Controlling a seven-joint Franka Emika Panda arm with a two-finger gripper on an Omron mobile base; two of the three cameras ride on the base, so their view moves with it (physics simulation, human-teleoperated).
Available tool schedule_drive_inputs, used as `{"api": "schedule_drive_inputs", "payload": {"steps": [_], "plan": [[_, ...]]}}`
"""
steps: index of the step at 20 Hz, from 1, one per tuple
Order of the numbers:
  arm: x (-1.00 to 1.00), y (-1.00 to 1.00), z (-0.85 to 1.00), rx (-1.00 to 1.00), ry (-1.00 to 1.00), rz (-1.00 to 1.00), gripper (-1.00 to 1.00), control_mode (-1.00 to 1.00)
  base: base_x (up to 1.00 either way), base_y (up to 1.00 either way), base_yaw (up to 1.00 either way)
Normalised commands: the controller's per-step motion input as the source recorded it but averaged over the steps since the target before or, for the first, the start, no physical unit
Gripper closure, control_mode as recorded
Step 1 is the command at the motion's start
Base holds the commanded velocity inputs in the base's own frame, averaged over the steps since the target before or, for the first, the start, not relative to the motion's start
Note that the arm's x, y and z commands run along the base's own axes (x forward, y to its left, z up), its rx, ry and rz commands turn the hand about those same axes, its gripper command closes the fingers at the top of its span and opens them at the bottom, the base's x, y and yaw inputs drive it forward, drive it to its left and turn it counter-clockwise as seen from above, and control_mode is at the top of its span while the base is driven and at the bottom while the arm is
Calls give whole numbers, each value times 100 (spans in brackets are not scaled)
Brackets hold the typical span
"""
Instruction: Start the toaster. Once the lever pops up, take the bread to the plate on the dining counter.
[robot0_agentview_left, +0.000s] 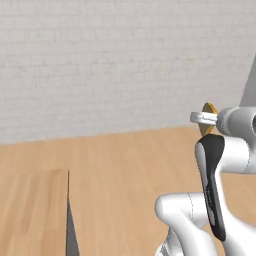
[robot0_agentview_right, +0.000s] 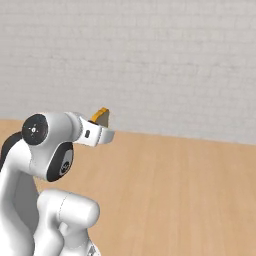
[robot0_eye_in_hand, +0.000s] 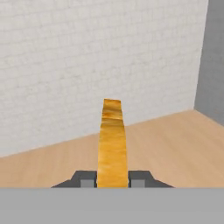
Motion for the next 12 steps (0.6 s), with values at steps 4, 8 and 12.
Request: {"api": "schedule_drive_inputs", "payload": {"steps": [4,8,12], "plan": [[0,0,0,0,0,0,100,100,100,-17,31],[0,0,0,0,0,0,100,100,100,-15,30],[0,0,0,0,0,0,100,100,100,-19,32]]}}
